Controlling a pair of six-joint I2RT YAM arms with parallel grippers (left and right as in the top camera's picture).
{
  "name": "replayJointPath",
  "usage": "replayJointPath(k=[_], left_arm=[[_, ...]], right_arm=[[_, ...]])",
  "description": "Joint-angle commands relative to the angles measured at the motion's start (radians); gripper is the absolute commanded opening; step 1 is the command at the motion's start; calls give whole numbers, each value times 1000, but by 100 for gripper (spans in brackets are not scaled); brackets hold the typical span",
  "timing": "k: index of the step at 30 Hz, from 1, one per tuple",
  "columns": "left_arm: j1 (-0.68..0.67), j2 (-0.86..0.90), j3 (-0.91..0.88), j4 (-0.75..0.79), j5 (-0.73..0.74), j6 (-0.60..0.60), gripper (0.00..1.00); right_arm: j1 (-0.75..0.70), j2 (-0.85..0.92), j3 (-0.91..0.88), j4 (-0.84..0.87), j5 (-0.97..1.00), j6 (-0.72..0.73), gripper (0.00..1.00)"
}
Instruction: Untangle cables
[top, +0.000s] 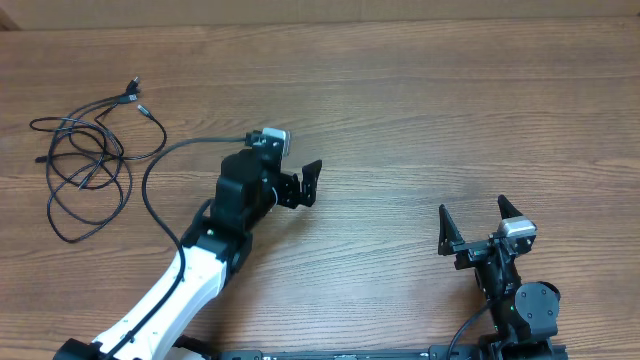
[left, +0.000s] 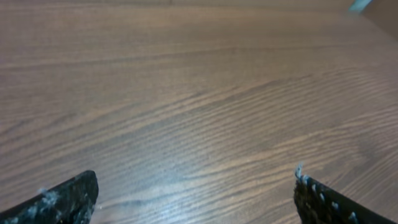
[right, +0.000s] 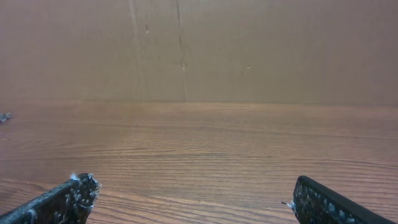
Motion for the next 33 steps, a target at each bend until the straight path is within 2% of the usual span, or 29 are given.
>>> replayJointPath(k=[1,3,19,27,33], left_arm=[[3,-53,-91,86,1,-26,99],[15,-82,-147,134,0,-35,99],[130,-323,-391,154,3,-86,100],[212,-507,-587,172,0,-203,100],[275,-618,-583,61,23,-211,100]], right_arm=[[8,-9,-10,6,-1,-5,100],[8,-9,-10,6,0,-5,100],[8,-9,-10,6,0,-5,100],[8,-9,-10,6,-1,-5,100],[8,-9,-10,6,-1,-5,100]])
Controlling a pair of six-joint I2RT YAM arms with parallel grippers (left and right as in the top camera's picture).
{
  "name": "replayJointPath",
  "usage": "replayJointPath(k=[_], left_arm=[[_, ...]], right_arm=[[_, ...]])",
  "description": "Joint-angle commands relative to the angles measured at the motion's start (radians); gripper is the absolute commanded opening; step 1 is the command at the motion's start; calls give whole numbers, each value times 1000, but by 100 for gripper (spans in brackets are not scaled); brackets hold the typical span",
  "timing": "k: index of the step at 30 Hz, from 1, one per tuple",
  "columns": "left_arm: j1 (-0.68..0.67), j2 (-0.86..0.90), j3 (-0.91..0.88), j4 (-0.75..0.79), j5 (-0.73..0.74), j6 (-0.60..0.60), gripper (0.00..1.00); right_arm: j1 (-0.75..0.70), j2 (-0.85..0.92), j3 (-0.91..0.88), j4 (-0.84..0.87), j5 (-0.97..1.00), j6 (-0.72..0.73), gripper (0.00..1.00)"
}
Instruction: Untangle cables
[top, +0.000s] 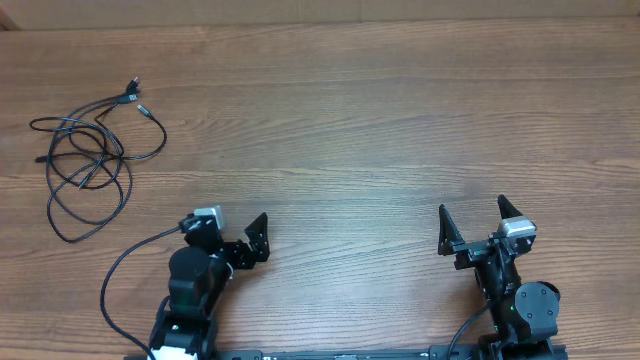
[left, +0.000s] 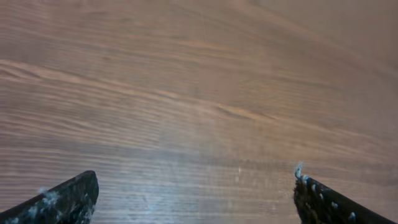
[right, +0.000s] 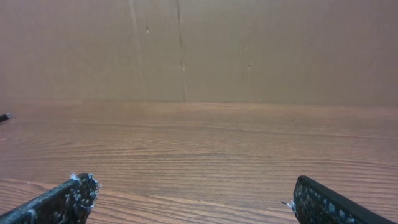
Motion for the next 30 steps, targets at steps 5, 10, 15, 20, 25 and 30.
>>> replayJointPath(k=[5,10,15,20,25,30], left_arm=[[34,-231,-3,-206,15,10,99],[34,-429,-3,-387,-41,37,99],[34,-569,-3,-385,-43,185,100],[32,-656,-3,-388,-59,343,100],[32,-733,-4,-394,-114,494,100],[34,-731,-4,-394,-139,596,100]], right_arm=[[8,-9,-10,6,-1,-5,100],[8,-9,-10,6,-1,-5,100],[8,-9,-10,6,0,-5,100],[8,-9,-10,6,-1,-5,100],[8,-9,-10,6,-1,-5,100],[8,-9,-10,6,-1,-5,100]])
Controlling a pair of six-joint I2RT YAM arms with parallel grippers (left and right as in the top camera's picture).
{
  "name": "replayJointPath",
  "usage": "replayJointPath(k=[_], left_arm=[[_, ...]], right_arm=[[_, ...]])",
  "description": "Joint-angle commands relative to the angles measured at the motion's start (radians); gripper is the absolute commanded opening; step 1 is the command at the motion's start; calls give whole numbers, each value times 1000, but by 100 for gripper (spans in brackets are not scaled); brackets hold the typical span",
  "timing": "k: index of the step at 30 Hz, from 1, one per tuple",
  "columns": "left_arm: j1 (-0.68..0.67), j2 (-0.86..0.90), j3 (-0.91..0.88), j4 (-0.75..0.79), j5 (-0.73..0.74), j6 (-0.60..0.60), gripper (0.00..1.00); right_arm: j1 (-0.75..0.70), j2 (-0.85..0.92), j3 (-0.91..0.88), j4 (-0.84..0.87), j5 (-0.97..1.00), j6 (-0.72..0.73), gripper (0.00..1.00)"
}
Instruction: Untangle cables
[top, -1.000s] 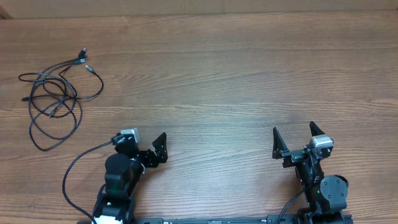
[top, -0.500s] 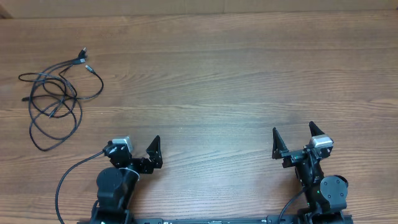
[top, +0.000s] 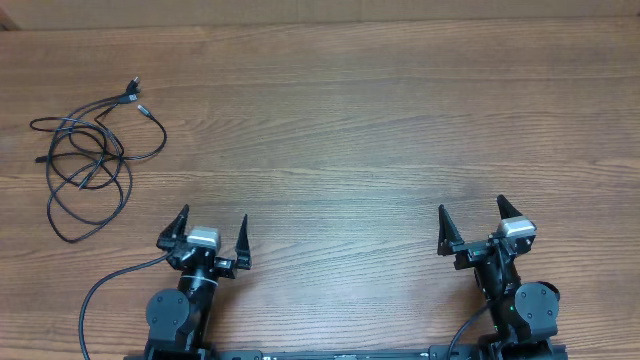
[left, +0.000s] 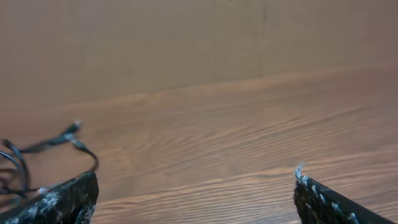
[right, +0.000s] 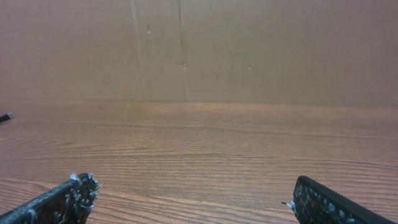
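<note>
A loose tangle of thin black cables (top: 88, 160) lies on the wooden table at the far left, its plug ends (top: 133, 95) pointing to the back. Part of it shows at the left edge of the left wrist view (left: 43, 149). My left gripper (top: 211, 225) is open near the front edge, well short of the cables, with nothing between its fingers. My right gripper (top: 470, 218) is open at the front right, also holding nothing. One plug tip (right: 5, 117) shows at the left edge of the right wrist view.
The wooden table (top: 400, 130) runs back to a cardboard wall (right: 199, 50). The left arm's own black lead (top: 110, 290) curls on the table at the front left.
My left arm has drawn further back and turned to face the back wall; its gripper was angled to the right, and now points straight ahead. The cables and the right arm have not moved.
At first my left arm was stretched out over the middle of the table, gripper open, right of the cables. Then it was pulled back near the front edge, angled right. Now it sits folded at the front left, facing the wall. The cable tangle and right gripper stayed put.
</note>
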Motion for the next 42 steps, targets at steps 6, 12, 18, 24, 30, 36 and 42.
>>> replayJointPath(k=[6,12,18,24,30,36,42], left_arm=[[6,-12,-4,-3,-69,45,100],[6,-12,-3,-3,-40,47,99],[6,-11,-3,-2,-40,47,99],[6,-11,-3,-2,-40,47,100],[6,-11,-3,-2,-40,47,100],[6,-11,-3,-2,-40,47,100],[6,-11,-3,-2,-40,47,99]], right_arm=[[4,-8,-10,6,0,-5,100],[4,-8,-10,6,0,-5,100],[4,-8,-10,6,0,-5,100],[4,-8,-10,6,0,-5,100],[4,-8,-10,6,0,-5,100],[4,-8,-10,6,0,-5,100],[4,-8,-10,6,0,-5,100]])
